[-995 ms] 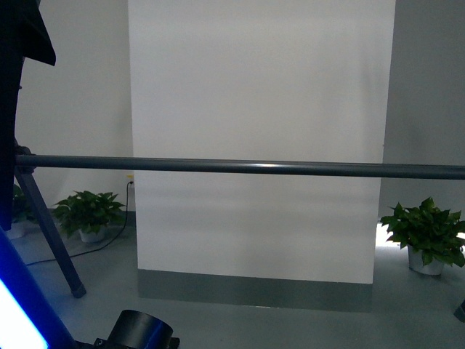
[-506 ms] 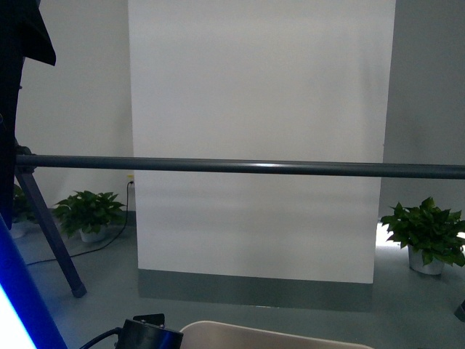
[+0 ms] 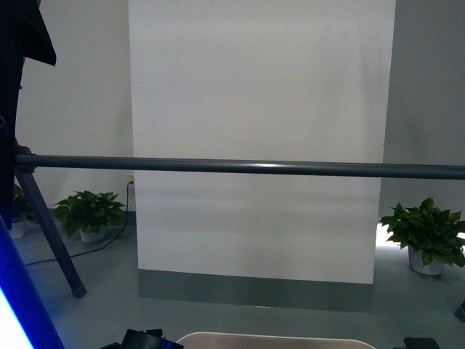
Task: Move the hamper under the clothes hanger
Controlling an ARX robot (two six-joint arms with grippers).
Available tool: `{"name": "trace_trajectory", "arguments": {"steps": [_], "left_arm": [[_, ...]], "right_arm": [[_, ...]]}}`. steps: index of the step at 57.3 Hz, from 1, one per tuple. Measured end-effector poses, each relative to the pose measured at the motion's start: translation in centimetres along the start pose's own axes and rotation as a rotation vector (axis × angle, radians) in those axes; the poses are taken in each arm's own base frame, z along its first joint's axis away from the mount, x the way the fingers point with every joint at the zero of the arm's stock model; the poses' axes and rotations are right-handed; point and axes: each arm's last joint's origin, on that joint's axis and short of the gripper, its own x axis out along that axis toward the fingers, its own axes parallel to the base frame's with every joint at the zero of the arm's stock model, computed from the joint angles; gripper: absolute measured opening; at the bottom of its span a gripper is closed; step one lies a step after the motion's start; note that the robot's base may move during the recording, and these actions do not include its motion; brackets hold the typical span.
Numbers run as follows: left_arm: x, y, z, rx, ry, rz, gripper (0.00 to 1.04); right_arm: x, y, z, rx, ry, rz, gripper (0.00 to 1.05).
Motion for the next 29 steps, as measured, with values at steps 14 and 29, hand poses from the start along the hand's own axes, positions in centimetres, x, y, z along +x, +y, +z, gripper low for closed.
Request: {"name": "trace_trajectory", "arguments": {"steps": [14, 29], "left_arm": [[-0.1, 0.0, -0.3, 0.012, 0.028, 0.007, 0.04], [-0.1, 0.1, -0.5, 0.021, 0.053, 0.009, 0.04]], "right_arm": [[0.9, 0.3, 0.4, -0.003, 0.016, 0.014, 0.03], [1.7, 0.6, -0.7, 0.017, 0.062, 0.025, 0.03]]}}
